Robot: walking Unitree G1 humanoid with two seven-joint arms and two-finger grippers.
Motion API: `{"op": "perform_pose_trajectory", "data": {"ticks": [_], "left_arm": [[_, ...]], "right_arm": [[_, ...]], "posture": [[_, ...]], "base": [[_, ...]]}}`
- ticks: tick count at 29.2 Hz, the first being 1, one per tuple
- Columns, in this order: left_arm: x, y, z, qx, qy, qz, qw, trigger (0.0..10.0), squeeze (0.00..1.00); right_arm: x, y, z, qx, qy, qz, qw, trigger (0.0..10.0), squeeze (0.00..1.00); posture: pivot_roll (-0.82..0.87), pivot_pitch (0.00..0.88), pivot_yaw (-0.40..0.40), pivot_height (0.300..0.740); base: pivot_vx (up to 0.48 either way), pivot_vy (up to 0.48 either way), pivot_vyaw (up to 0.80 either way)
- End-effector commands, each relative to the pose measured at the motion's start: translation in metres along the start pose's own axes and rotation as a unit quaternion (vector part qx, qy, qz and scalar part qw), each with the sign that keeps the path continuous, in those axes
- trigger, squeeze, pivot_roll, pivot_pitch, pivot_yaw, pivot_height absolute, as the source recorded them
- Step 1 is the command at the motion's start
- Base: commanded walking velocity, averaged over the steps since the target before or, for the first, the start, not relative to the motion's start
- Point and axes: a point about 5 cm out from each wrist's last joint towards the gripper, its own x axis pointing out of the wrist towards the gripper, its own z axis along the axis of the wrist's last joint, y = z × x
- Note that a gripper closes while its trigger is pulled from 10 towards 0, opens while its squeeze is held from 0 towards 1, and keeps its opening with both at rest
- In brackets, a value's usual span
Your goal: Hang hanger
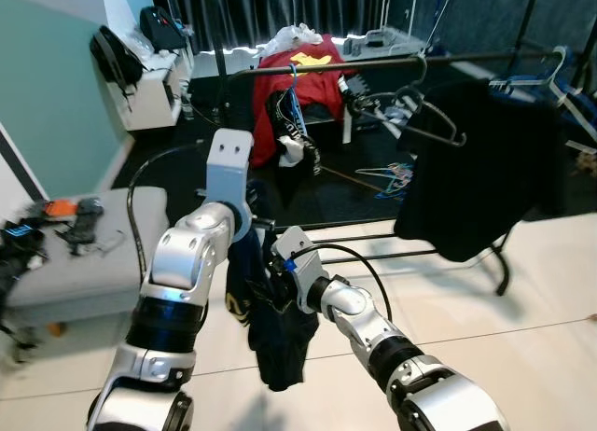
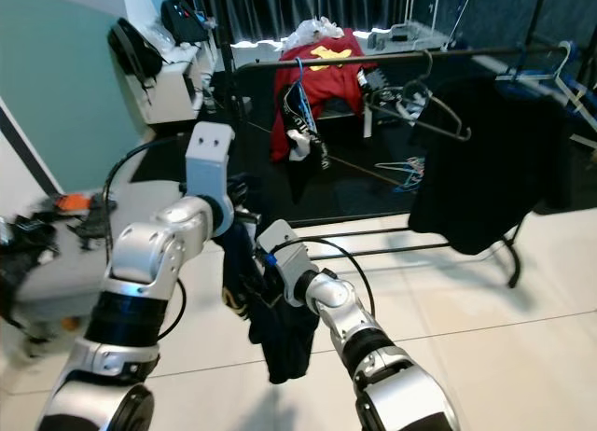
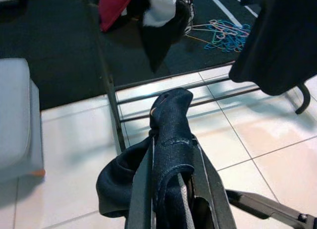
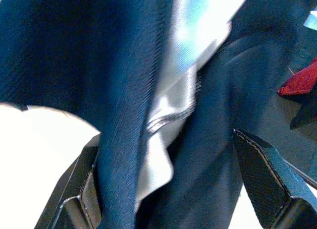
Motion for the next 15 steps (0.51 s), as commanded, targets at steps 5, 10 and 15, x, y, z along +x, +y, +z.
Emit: {"op": "perform_pose_trajectory", "data": {"ticks": [5, 10, 15], "left_arm": [[-0.011, 0.004, 0.002, -0.010, -0.007, 0.022, 1.000, 10.0, 0.00], [-0.019, 0.010, 0.002, -0.012, 0.001, 0.035, 0.999, 10.0, 0.00], [-0.018, 0.010, 0.007, -0.005, -0.002, 0.031, 1.000, 10.0, 0.00]], "right_arm": [[0.003, 0.010, -0.003, 0.005, 0.015, 0.032, 0.999, 6.0, 0.00], [0.006, 0.021, -0.007, 0.024, 0.015, 0.063, 0.998, 0.0, 0.00], [0.006, 0.025, -0.008, 0.034, 0.010, 0.074, 0.997, 0.0, 0.00]], "posture": [[0.06, 0.069, -0.107, 0.740], [0.08, 0.093, -0.120, 0.740], [0.07, 0.088, -0.093, 0.740]], "base": [[0.000, 0.000, 0.00], [0.000, 0.000, 0.00], [0.000, 0.000, 0.00]]}}
